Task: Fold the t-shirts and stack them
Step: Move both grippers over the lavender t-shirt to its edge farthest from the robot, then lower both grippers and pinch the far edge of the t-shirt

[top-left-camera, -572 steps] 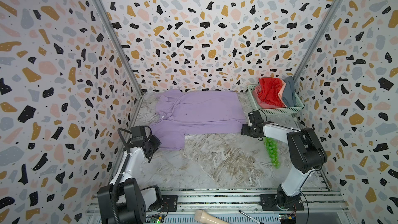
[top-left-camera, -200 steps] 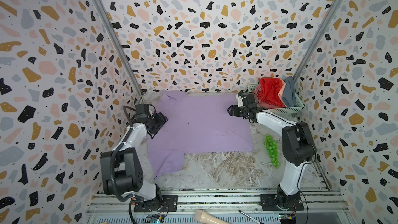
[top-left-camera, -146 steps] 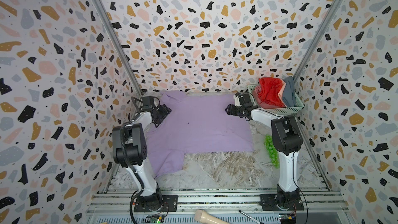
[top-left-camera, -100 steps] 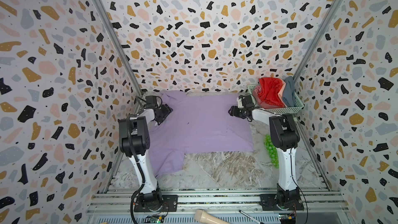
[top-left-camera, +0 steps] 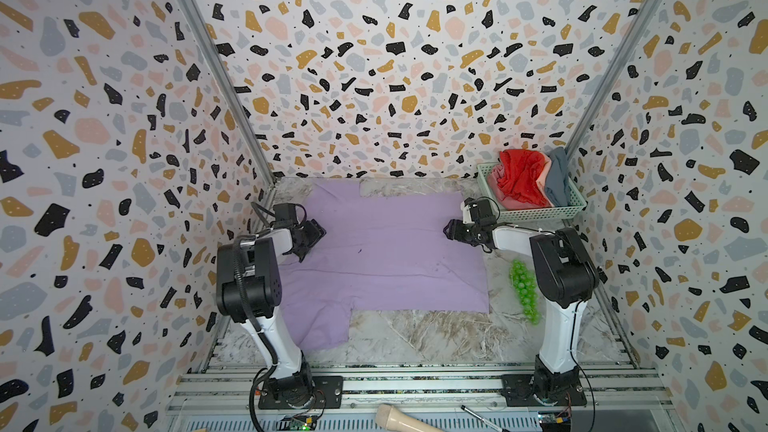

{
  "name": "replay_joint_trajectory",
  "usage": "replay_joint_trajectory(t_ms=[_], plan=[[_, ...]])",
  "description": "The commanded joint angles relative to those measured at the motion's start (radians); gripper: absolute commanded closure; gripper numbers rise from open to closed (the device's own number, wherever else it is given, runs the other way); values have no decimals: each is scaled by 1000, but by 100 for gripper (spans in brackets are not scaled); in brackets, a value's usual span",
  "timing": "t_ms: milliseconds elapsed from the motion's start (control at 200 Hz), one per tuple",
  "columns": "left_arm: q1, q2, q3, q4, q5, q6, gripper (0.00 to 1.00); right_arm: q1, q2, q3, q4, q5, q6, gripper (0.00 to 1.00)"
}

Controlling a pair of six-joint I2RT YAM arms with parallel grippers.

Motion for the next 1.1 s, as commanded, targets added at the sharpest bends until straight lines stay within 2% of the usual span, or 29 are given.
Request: replay_joint_trajectory(t_ms=[0,120,270,456,621,701,766,856,1096], plan=[[10,18,-43,-66,21,2,27,3,-6,-51,-112,22,-16,36],[-8,-37,51,-94,53,31,27,-2,-8,47,-143,23,-95,36],[-75,-22,242,-196,-19,90,28,-29,42,223,-138,23,-123,35],[-106,219,527,-198,-35,78,28,-67,151,405,-98,3,-89,35],[-105,459,875,-207,-135,139,28,-93,238,497,8,-2,-84,34],[-100,570,1041,-220,-143,134,29,-103,301,570,3,-9,-80,34],[-98,635,1116,-208,-115,100,29,-107,344,628,-17,-31,-70,34],[-97,670,1109,-170,-89,47,29,-108,391,678,-40,-58,-58,34],[-78,611,875,-165,-130,15,30,-102,453,700,-150,-57,-63,36]])
